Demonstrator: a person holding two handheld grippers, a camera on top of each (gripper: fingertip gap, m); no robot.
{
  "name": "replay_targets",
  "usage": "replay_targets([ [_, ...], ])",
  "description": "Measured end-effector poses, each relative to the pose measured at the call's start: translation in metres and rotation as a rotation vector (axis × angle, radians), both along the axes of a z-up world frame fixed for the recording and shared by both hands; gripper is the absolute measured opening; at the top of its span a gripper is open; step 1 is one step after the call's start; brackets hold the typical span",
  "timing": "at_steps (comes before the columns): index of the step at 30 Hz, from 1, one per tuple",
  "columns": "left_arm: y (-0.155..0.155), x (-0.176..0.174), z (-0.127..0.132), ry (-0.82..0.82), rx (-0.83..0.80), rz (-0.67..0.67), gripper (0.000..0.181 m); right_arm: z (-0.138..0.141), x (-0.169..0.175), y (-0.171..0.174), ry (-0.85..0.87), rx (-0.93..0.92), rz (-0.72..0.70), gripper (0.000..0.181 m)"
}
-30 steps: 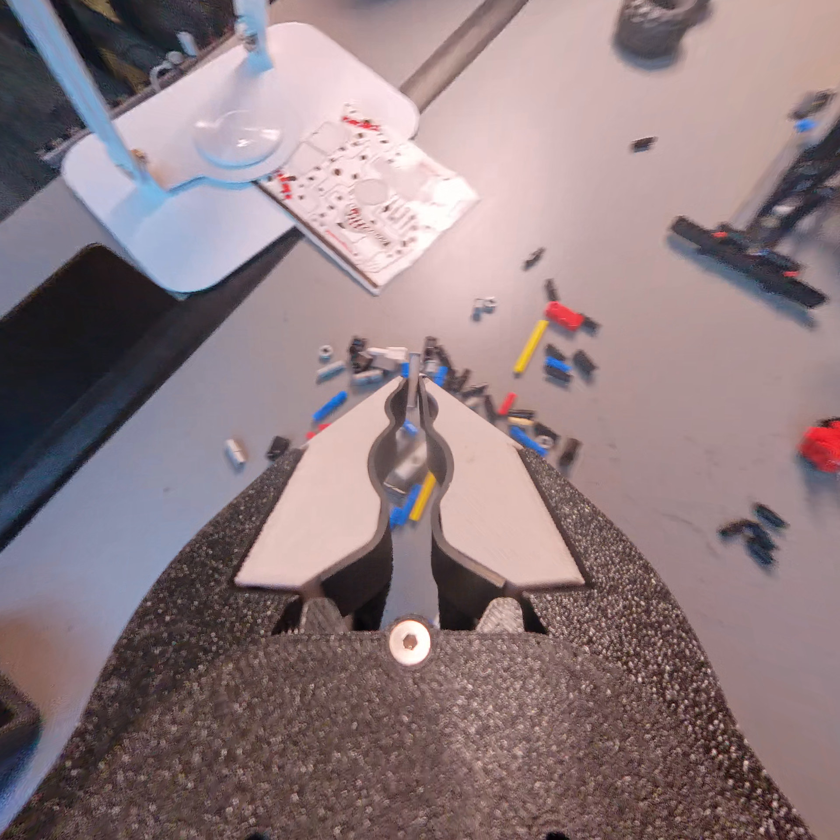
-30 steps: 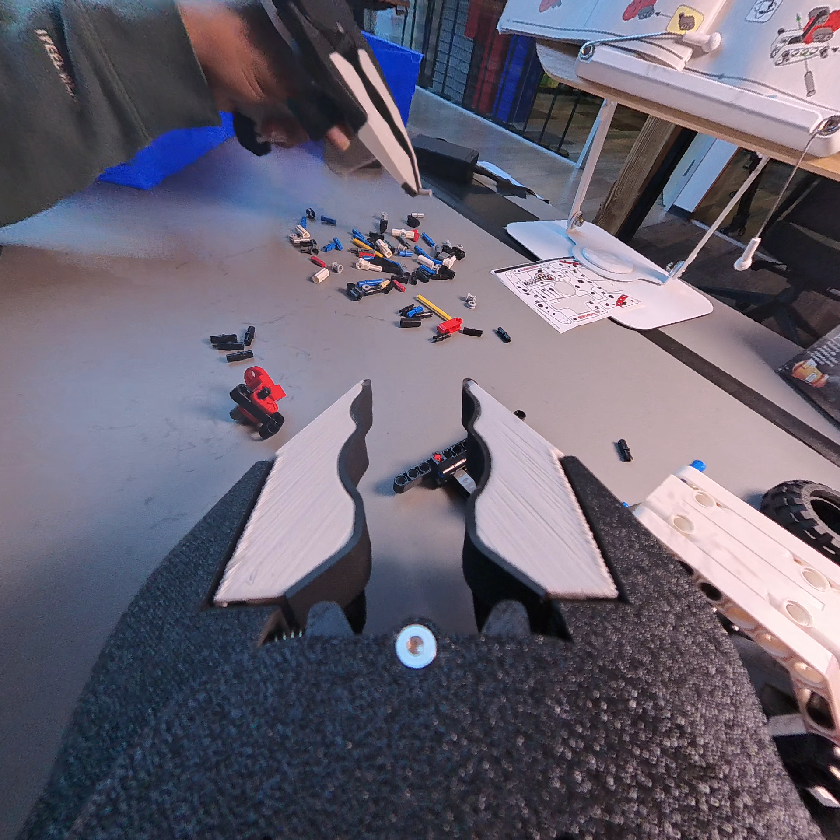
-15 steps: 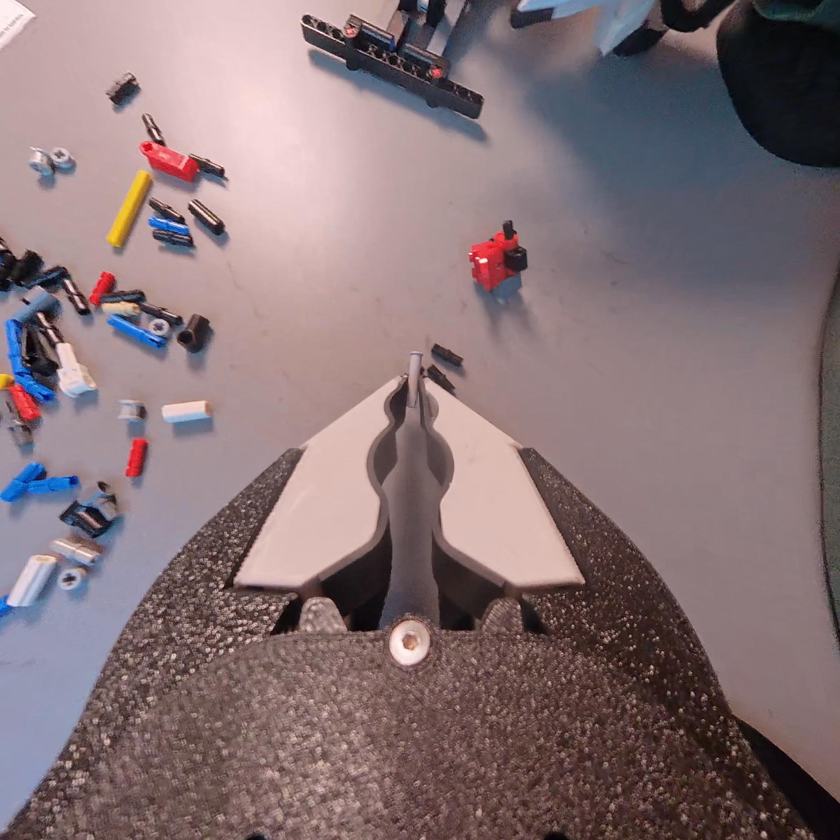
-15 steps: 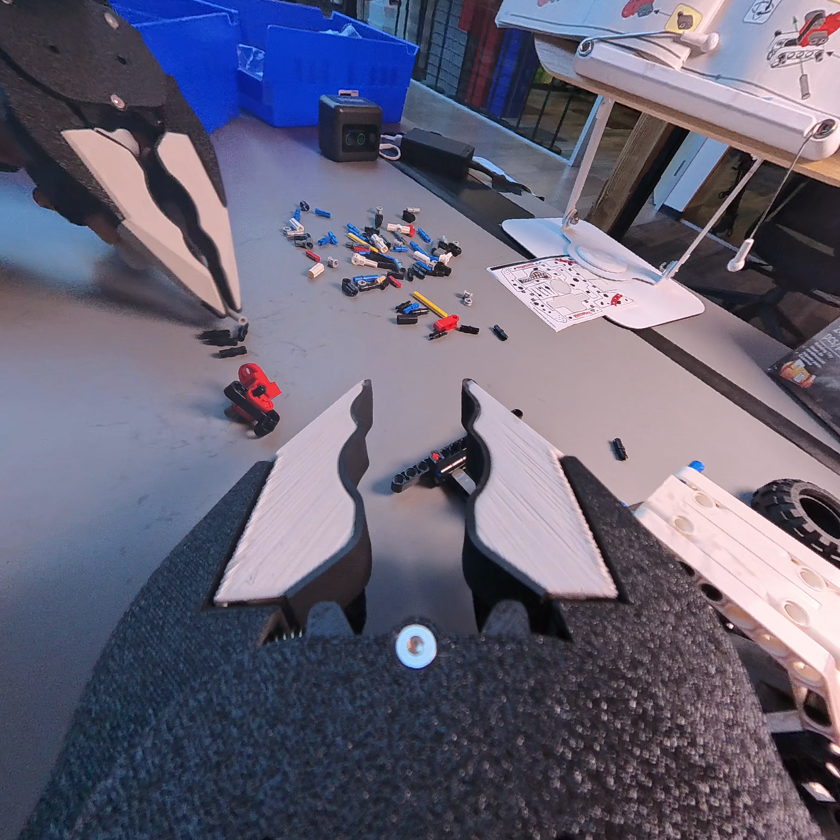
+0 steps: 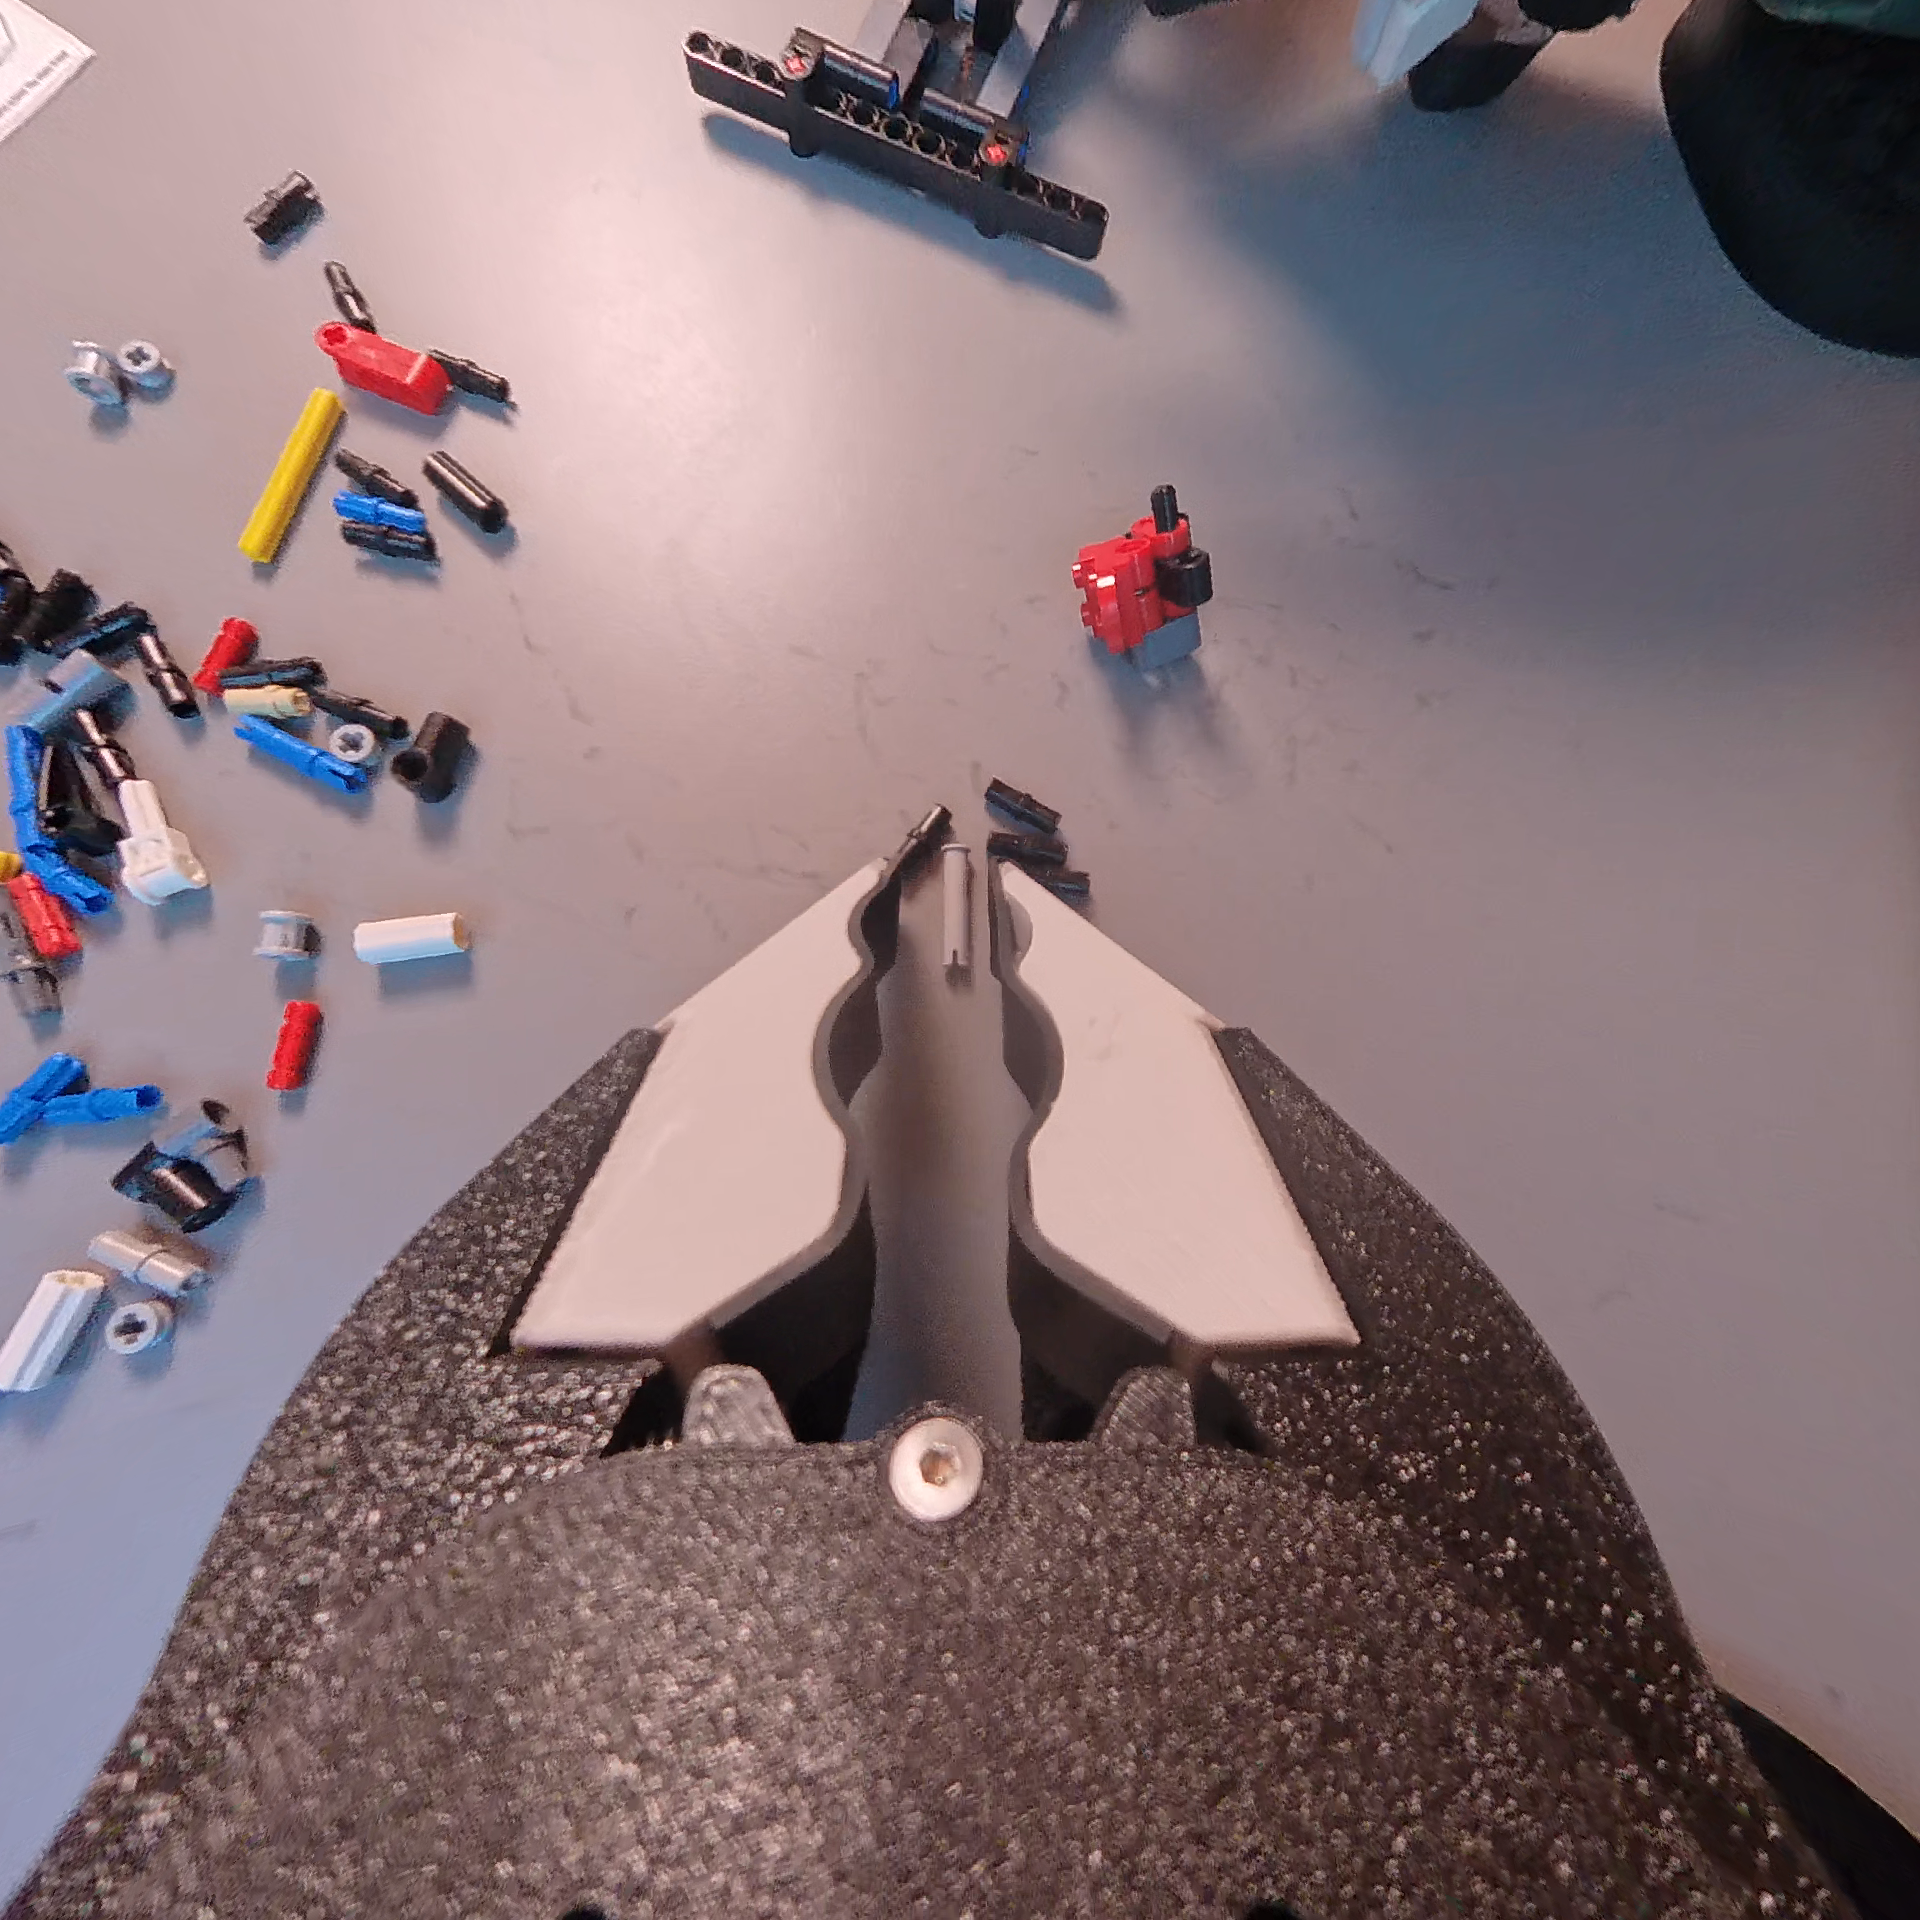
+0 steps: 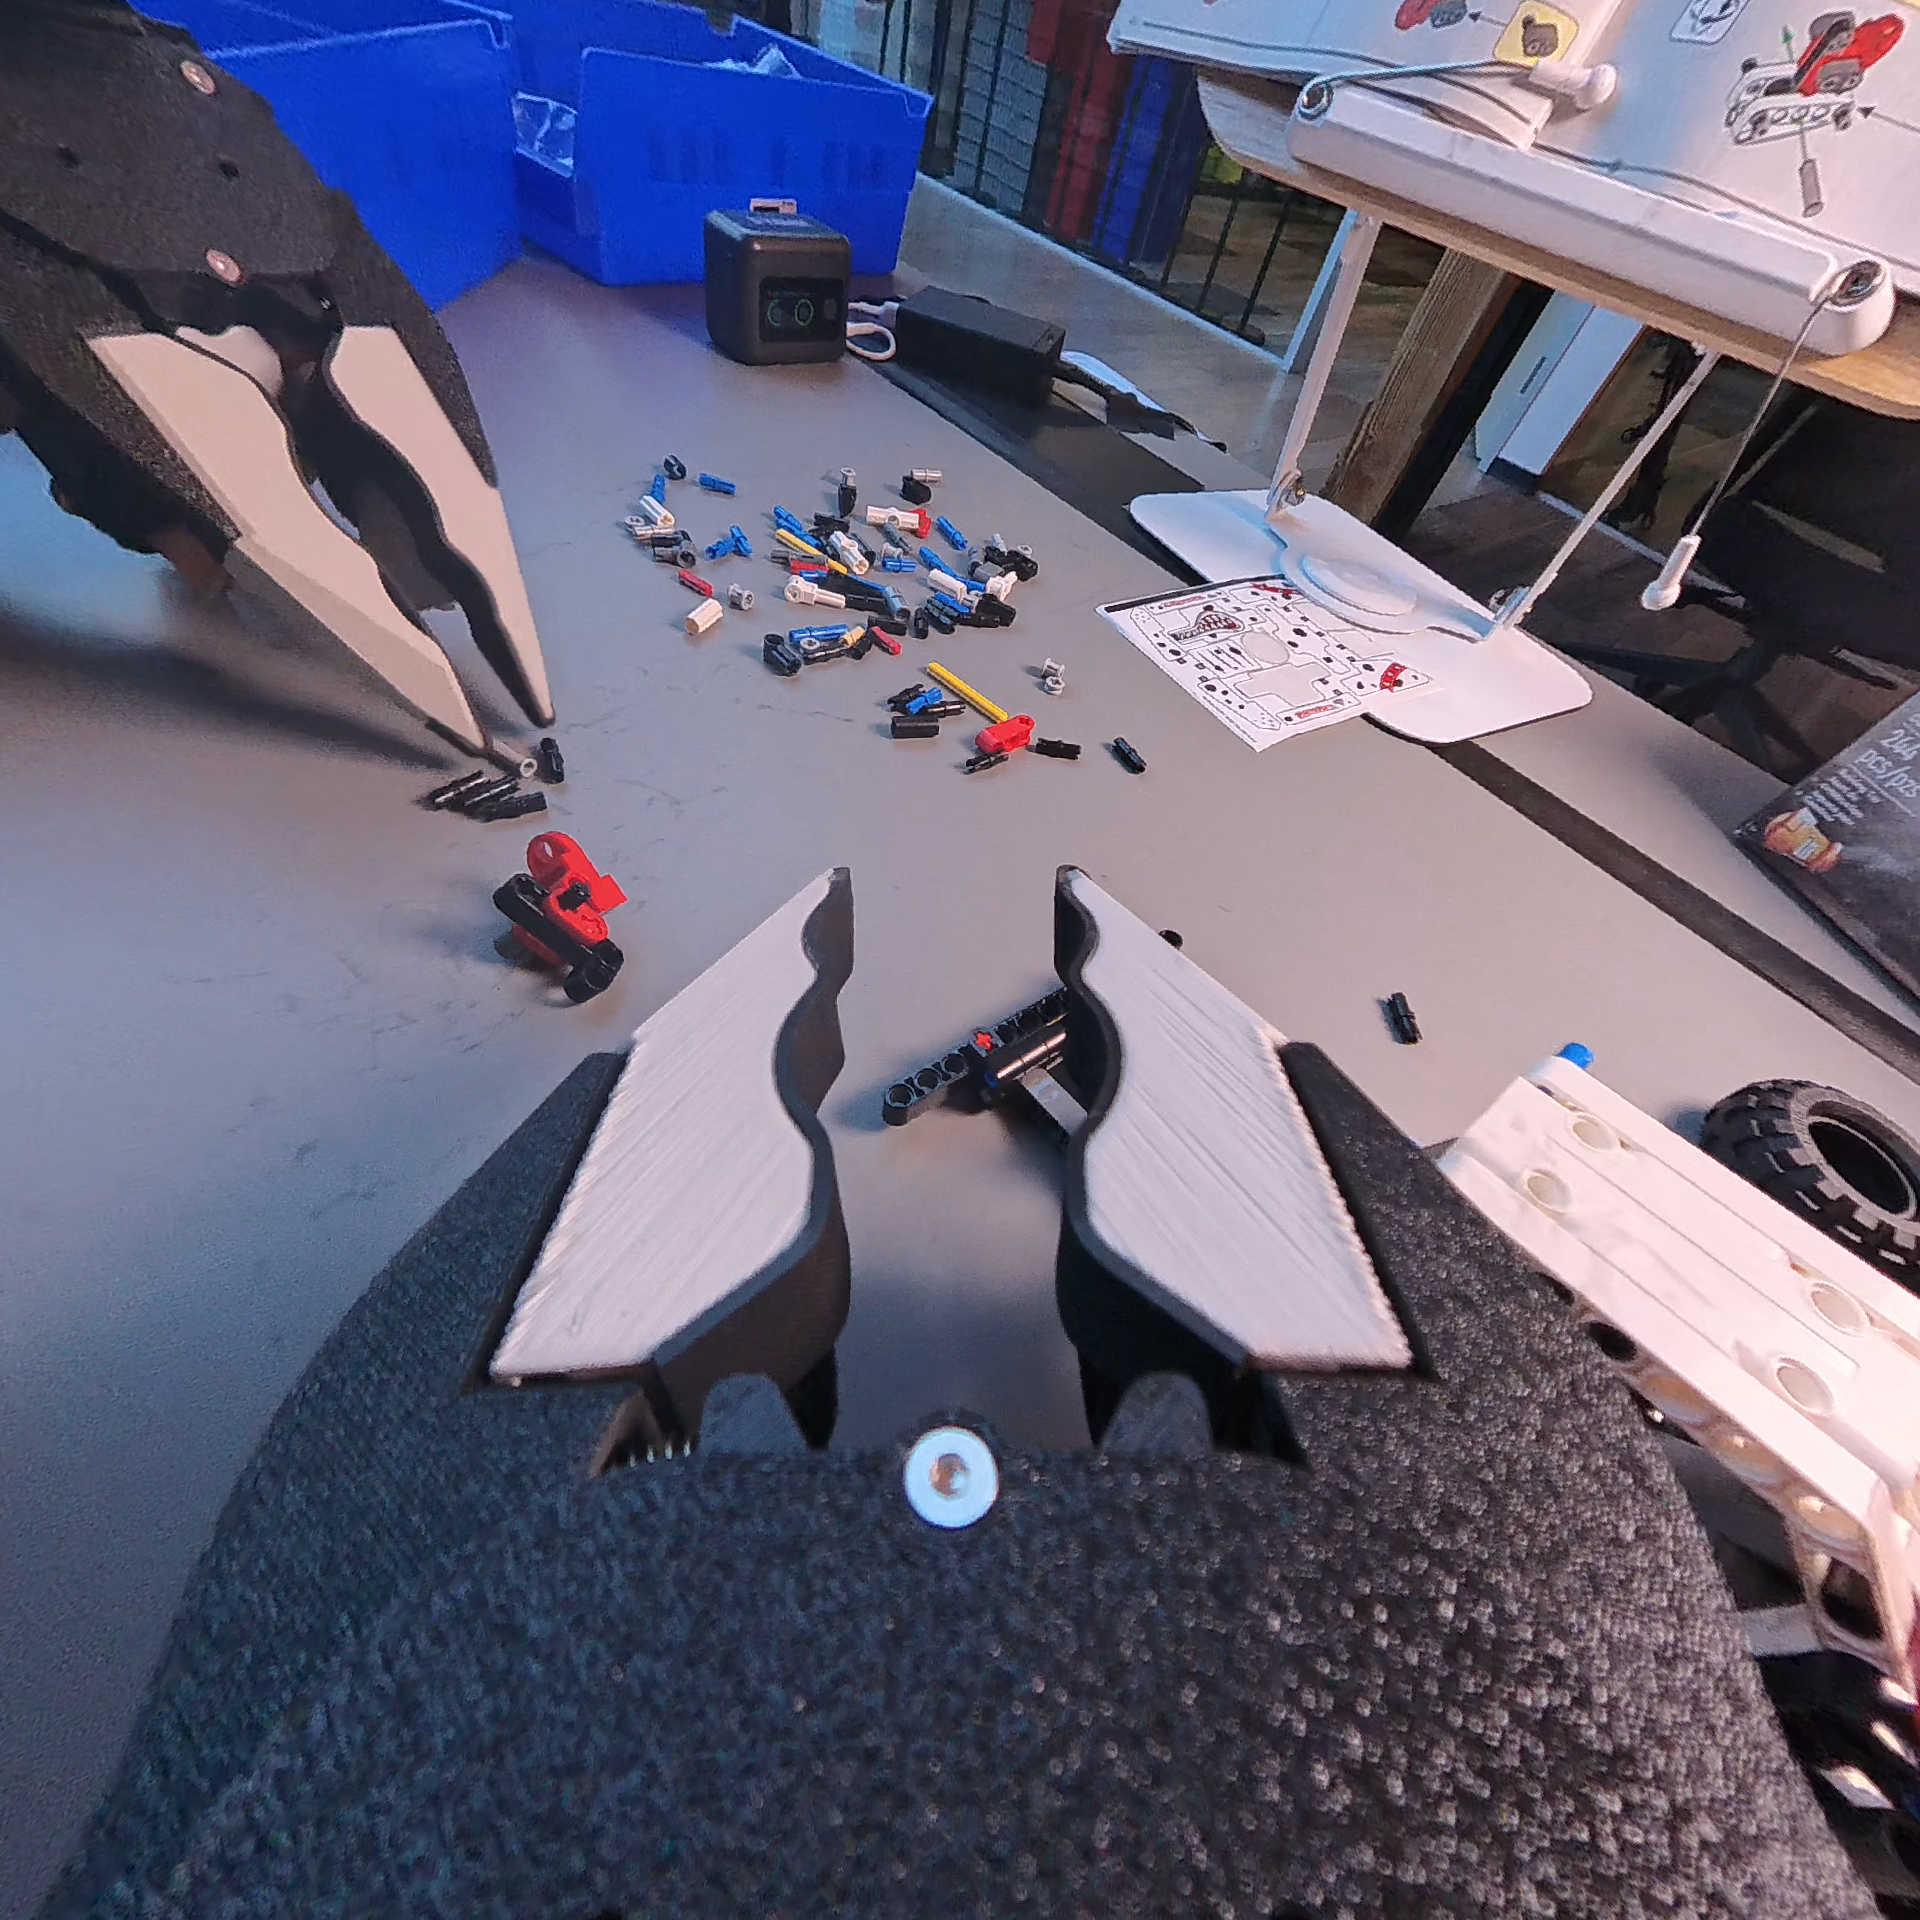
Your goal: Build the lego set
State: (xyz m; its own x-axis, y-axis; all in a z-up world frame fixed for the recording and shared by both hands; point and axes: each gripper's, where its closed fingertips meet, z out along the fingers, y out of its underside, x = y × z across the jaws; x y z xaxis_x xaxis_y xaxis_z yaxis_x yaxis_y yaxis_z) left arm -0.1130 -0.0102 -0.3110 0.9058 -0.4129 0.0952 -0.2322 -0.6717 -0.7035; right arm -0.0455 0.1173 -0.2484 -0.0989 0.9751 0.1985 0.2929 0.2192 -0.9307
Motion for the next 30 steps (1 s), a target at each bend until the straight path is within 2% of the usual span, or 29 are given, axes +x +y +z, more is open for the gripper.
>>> replay_targets([
  [3,0.006,-0.010,0.010,-0.002,0.061,0.053,0.021,0.000,0.000,-0.001,0.001,0.003,0.003,0.038],
  [5,0.012,-0.021,0.029,0.003,0.158,0.108,0.024,0.001,0.001,-0.001,0.006,0.003,0.007,0.038],
  [9,0.006,-0.058,0.104,0.041,0.428,0.281,0.025,0.001,0.000,-0.001,0.003,0.001,0.004,0.039],
  [12,-0.037,-0.118,0.162,0.207,0.539,0.512,0.023,0.001,0.000,0.001,0.008,-0.003,-0.004,0.040],
  [14,-0.084,-0.172,0.187,0.306,0.487,0.702,0.027,0.002,0.001,0.002,0.013,-0.006,-0.006,0.040],
  [16,-0.136,-0.223,0.194,0.331,0.371,0.863,0.033,0.002,0.001,0.001,0.014,-0.004,-0.003,0.041],
  [17,-0.160,-0.245,0.190,0.317,0.297,0.924,0.036,0.003,0.001,0.001,0.014,0.000,-0.001,0.041],
  [19,-0.199,-0.273,0.165,0.238,0.111,0.983,0.043,0.002,0.001,-0.001,0.015,0.010,0.003,0.041],
  [22,-0.233,-0.279,0.112,0.112,-0.160,0.939,0.044,0.002,0.001,-0.001,0.015,0.025,-0.001,0.042],
  [26,-0.244,-0.259,0.058,0.038,-0.404,0.793,0.041,0.001,0.000,-0.001,0.011,0.038,-0.009,0.042],
  [30,-0.239,-0.239,0.026,0.024,-0.553,0.663,0.044,0.001,-0.001,0.000,0.010,0.051,-0.021,0.042],
])
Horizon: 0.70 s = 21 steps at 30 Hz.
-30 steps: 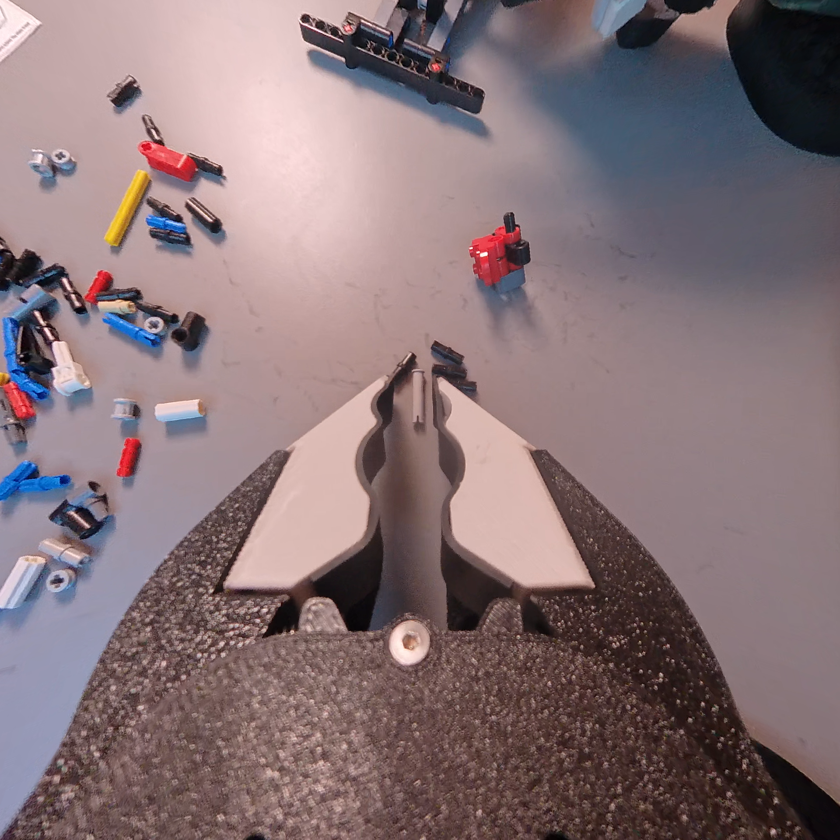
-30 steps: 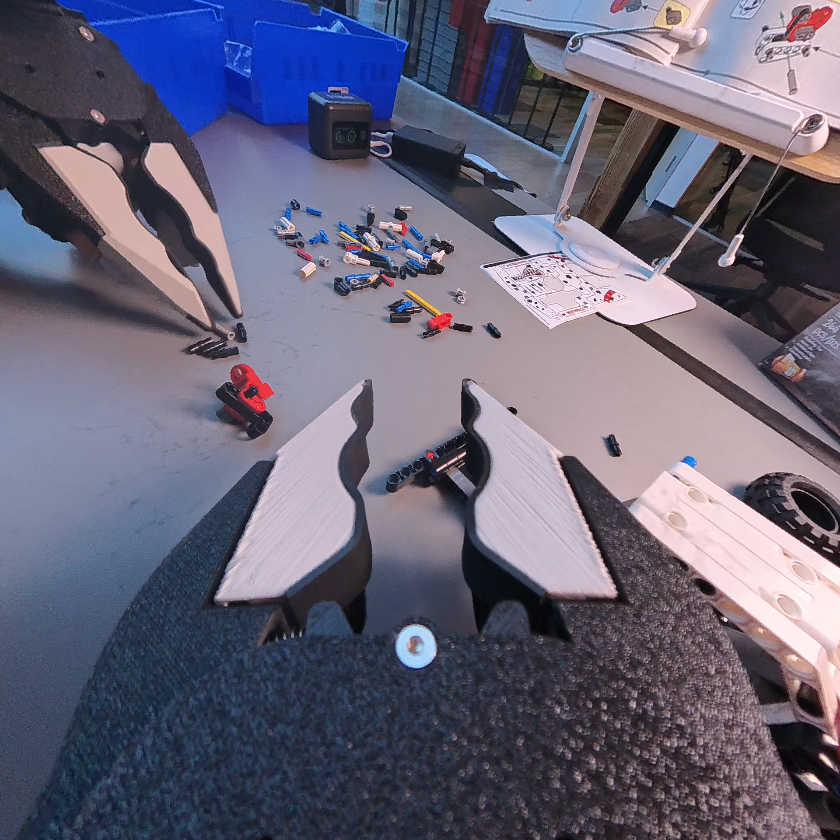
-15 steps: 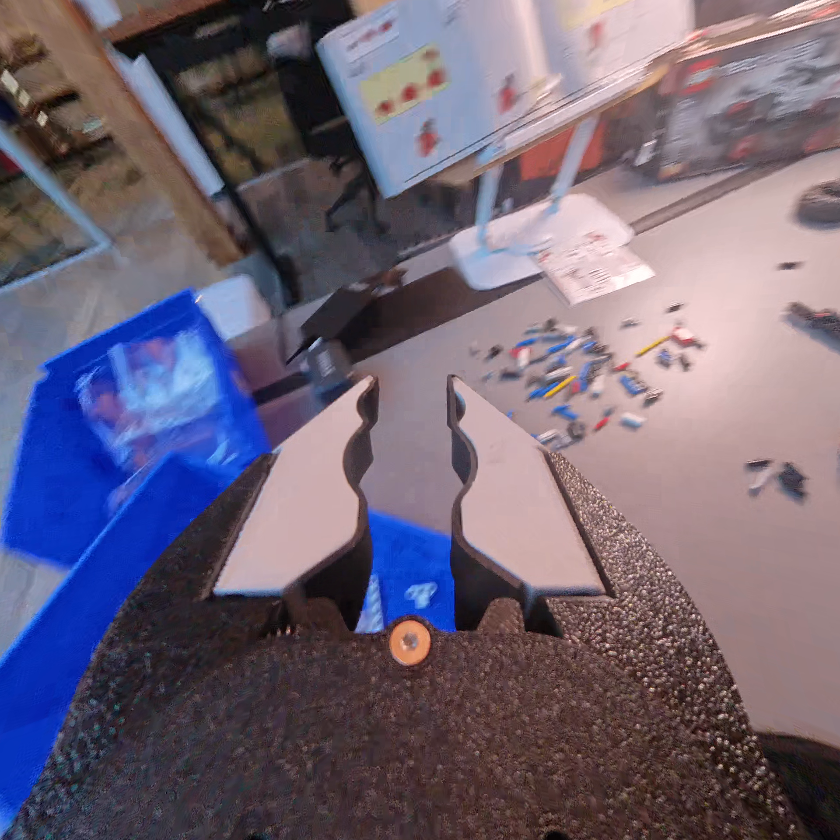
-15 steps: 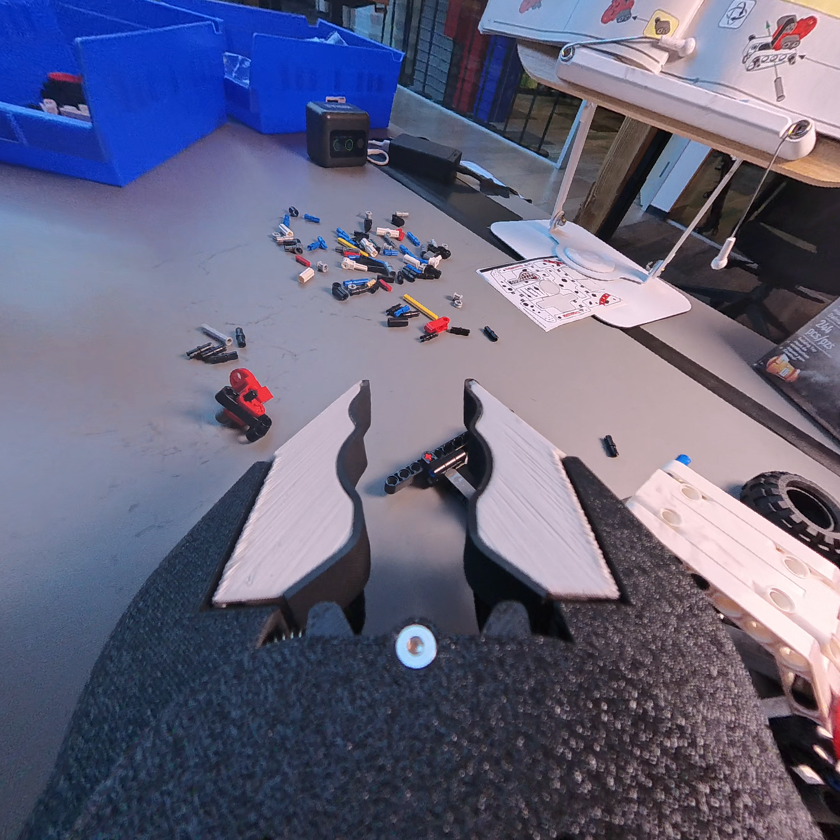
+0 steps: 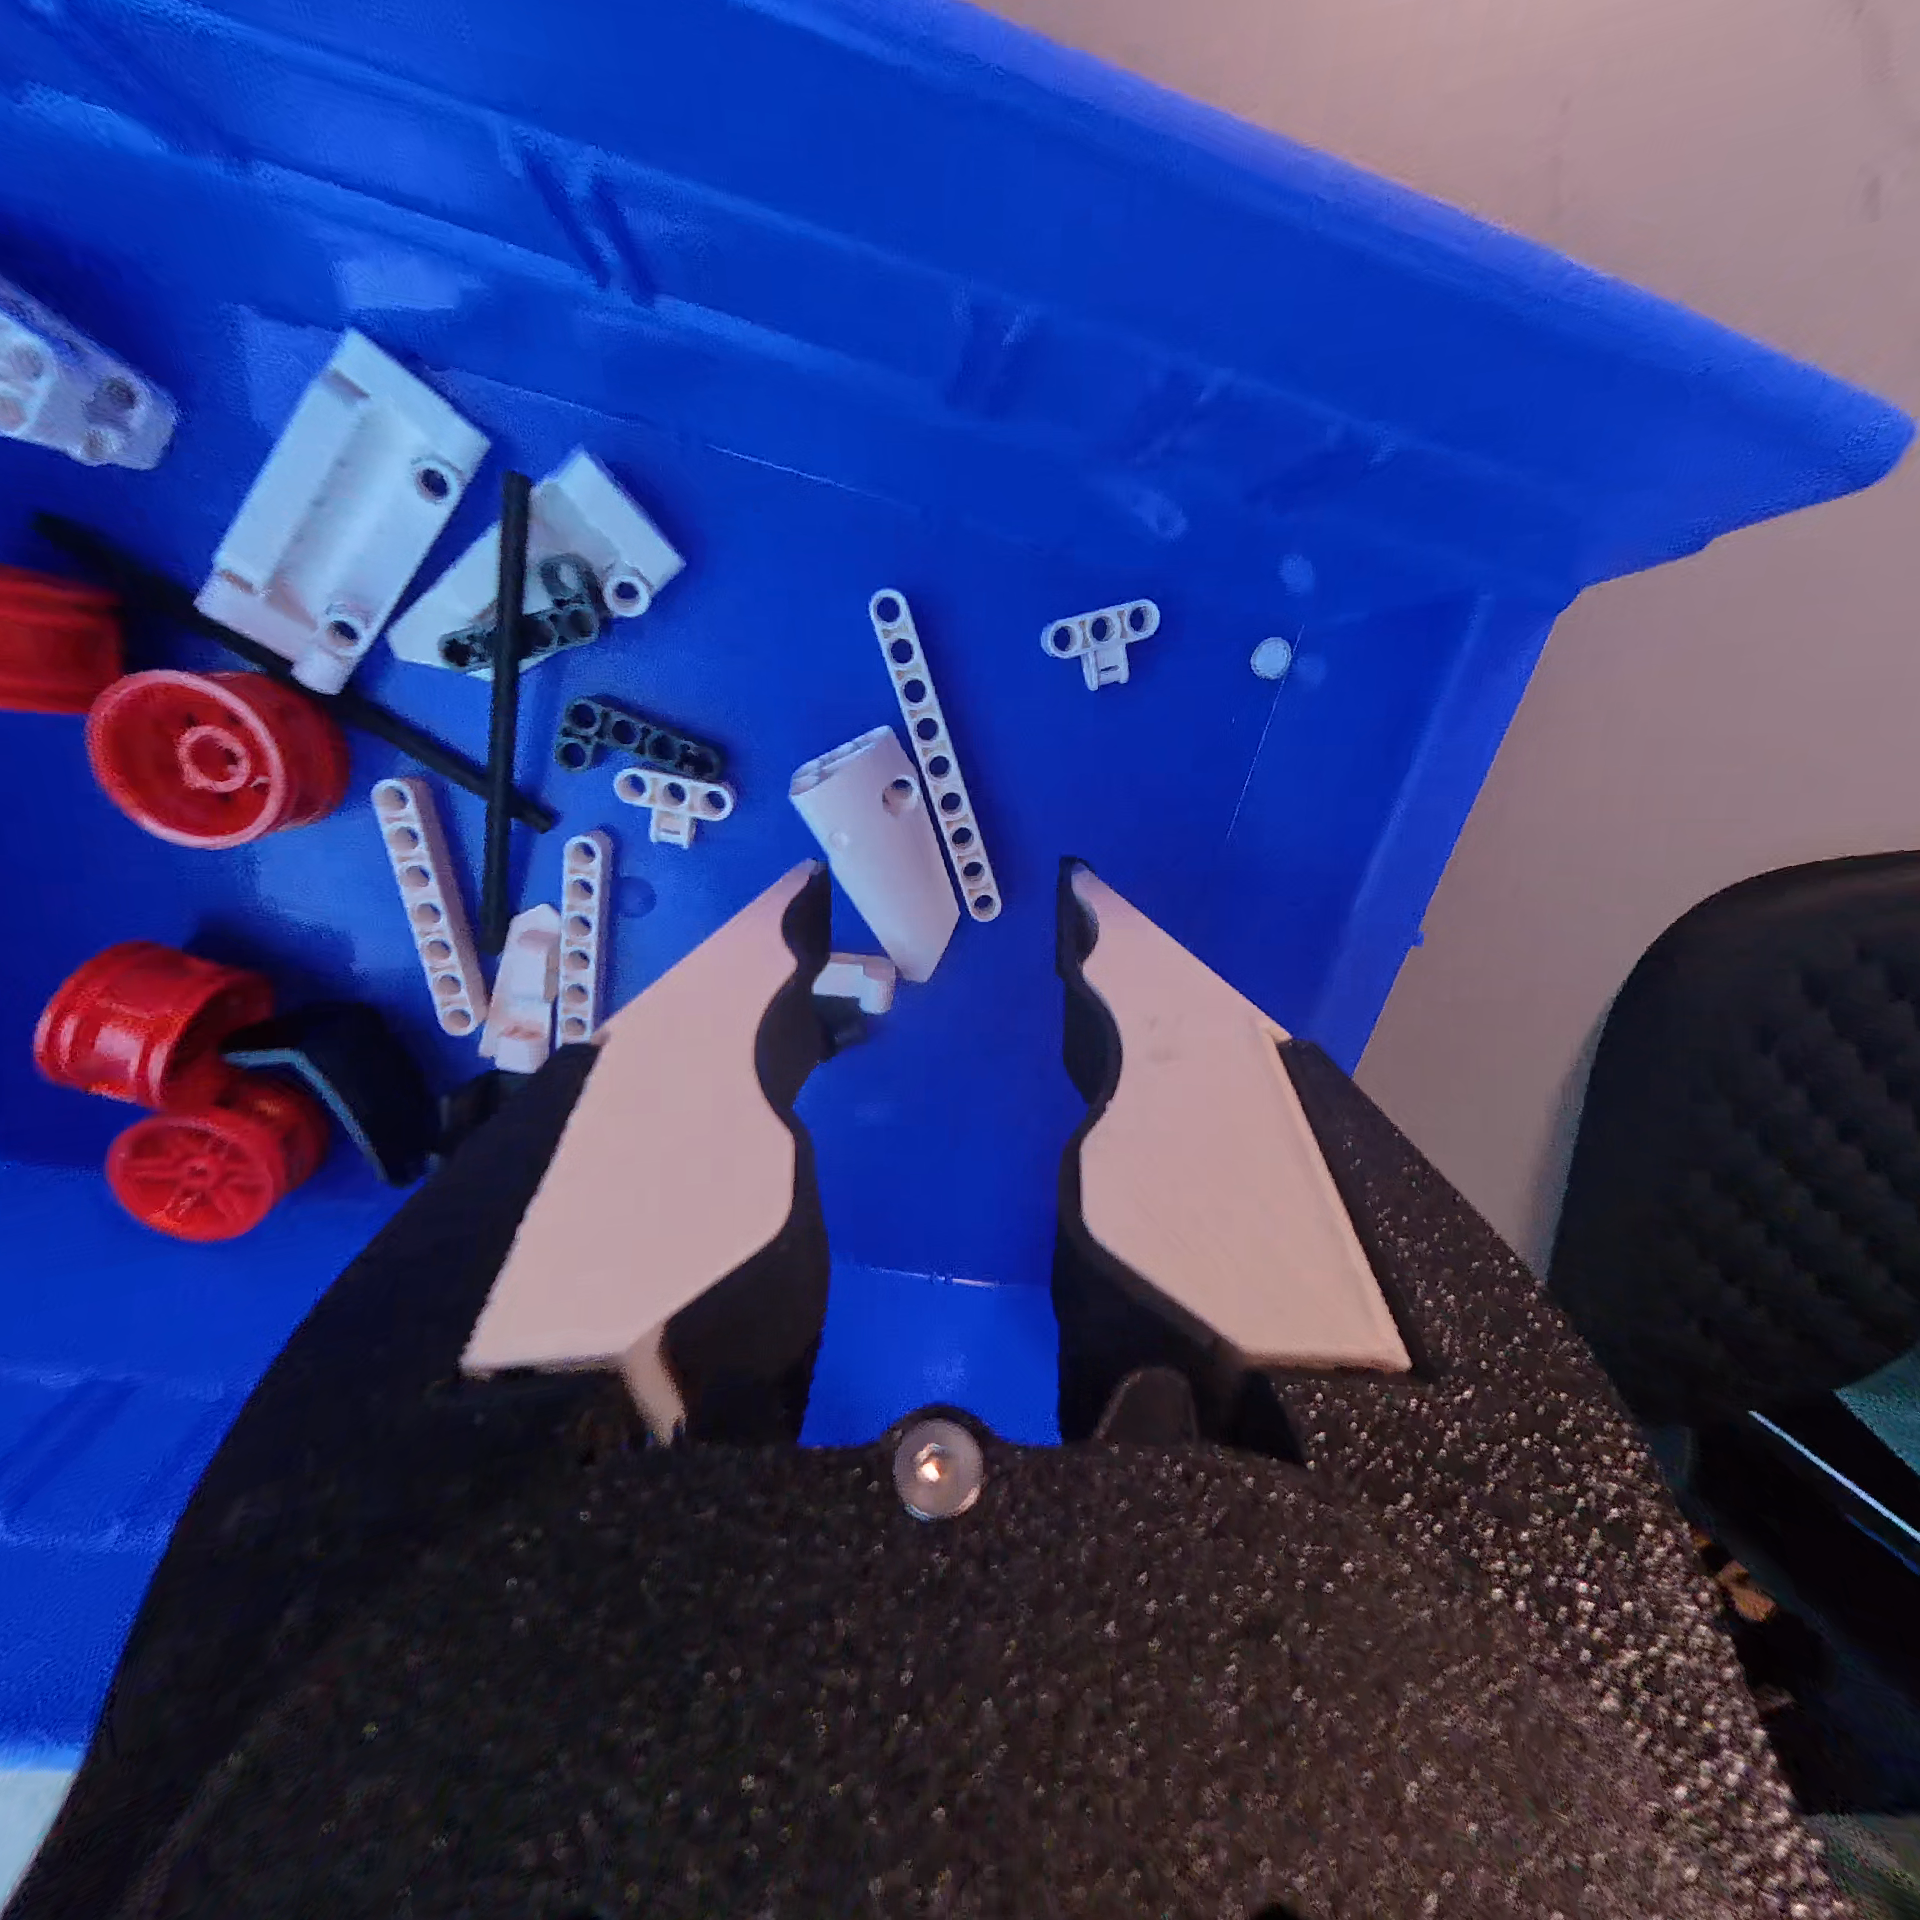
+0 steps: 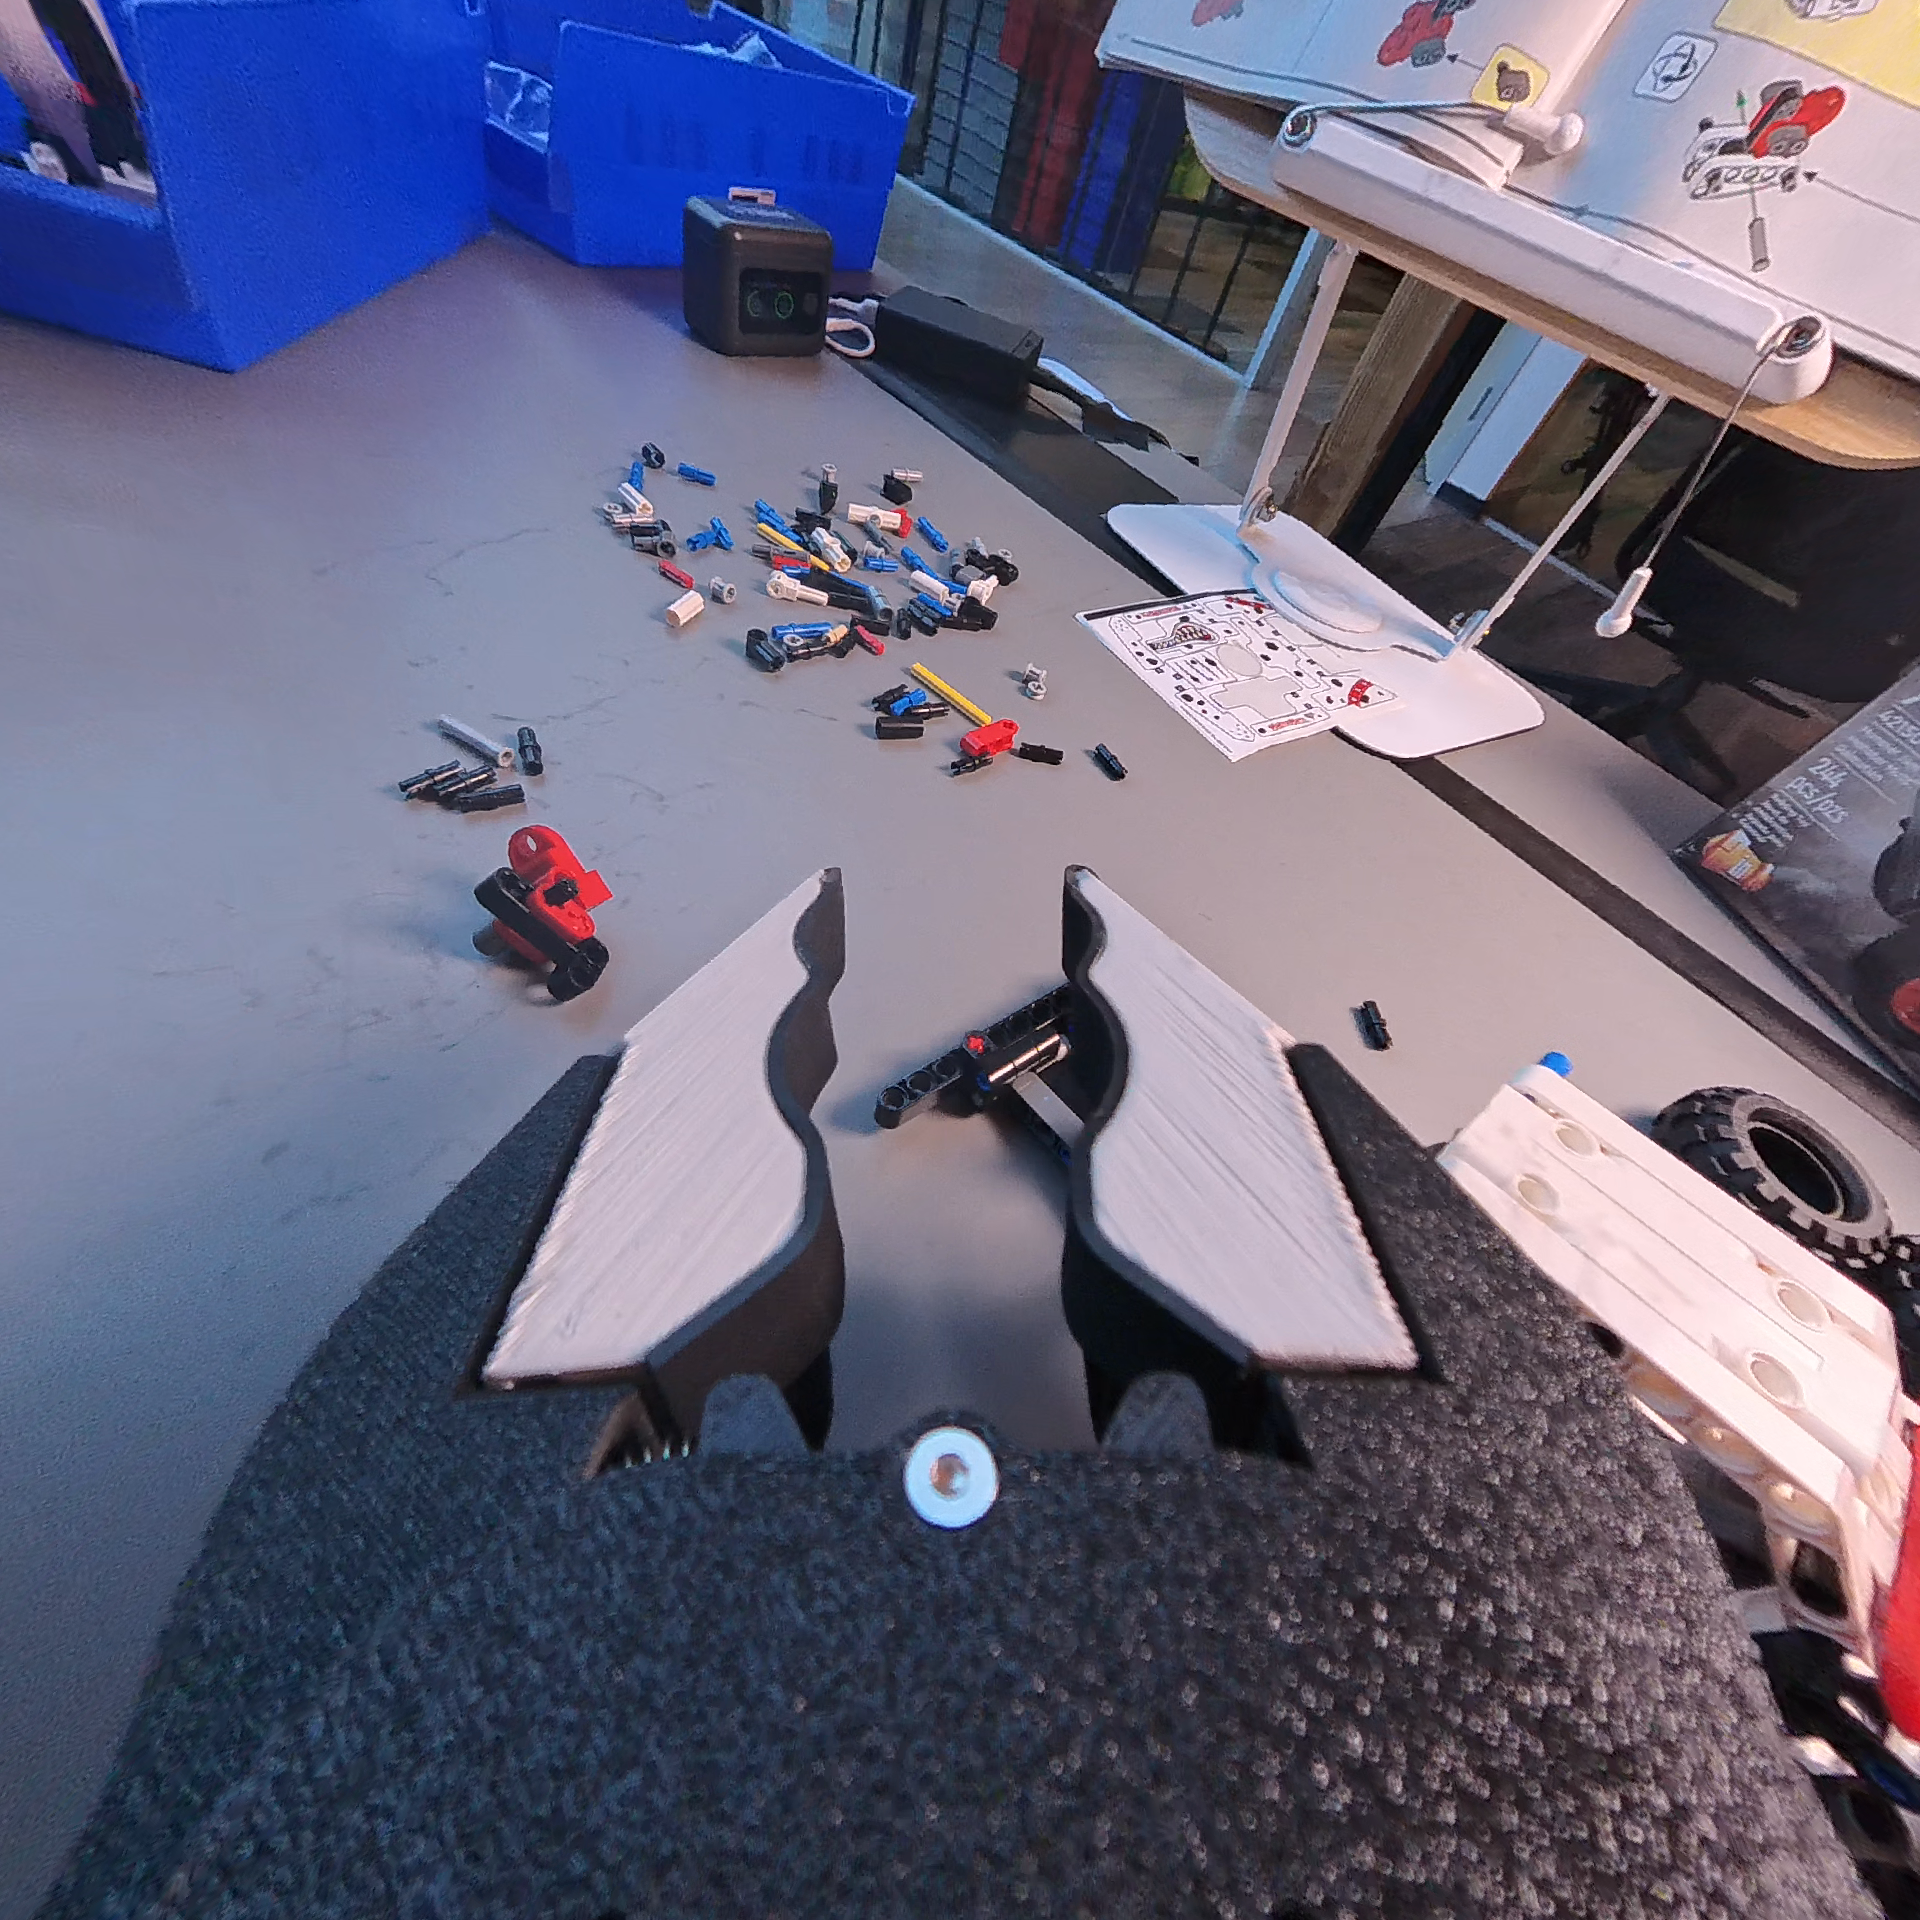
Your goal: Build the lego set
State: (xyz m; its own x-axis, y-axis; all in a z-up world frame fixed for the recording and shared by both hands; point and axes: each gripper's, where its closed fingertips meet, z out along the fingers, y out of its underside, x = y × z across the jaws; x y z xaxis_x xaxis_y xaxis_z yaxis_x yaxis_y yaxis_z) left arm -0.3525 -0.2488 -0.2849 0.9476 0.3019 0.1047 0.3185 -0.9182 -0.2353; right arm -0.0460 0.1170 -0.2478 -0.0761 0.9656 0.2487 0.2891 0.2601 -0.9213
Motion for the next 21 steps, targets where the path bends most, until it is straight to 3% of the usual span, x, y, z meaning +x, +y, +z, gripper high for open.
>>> replay_targets([
  [6,0.000,-0.001,-0.029,0.025,-0.148,-0.073,0.034,0.000,0.000,0.000,0.002,0.018,-0.009,0.042],
  [10,-0.019,0.006,-0.024,-0.034,-0.239,-0.114,0.026,-0.001,0.000,0.000,-0.004,0.016,-0.011,0.042],
  [12,-0.032,0.008,-0.013,-0.089,-0.279,-0.124,0.037,-0.001,0.000,0.000,-0.007,0.017,-0.009,0.042],
  [14,-0.021,-0.013,0.004,-0.047,-0.186,-0.069,0.038,-0.002,-0.001,-0.001,-0.010,0.021,-0.007,0.042],
  [17,0.020,-0.073,0.026,0.112,0.065,0.092,0.037,-0.003,-0.001,-0.001,-0.015,0.031,-0.007,0.041],
  [21,0.041,-0.138,0.014,0.227,0.131,0.282,0.038,-0.002,-0.001,-0.001,-0.011,0.044,-0.012,0.041],
])
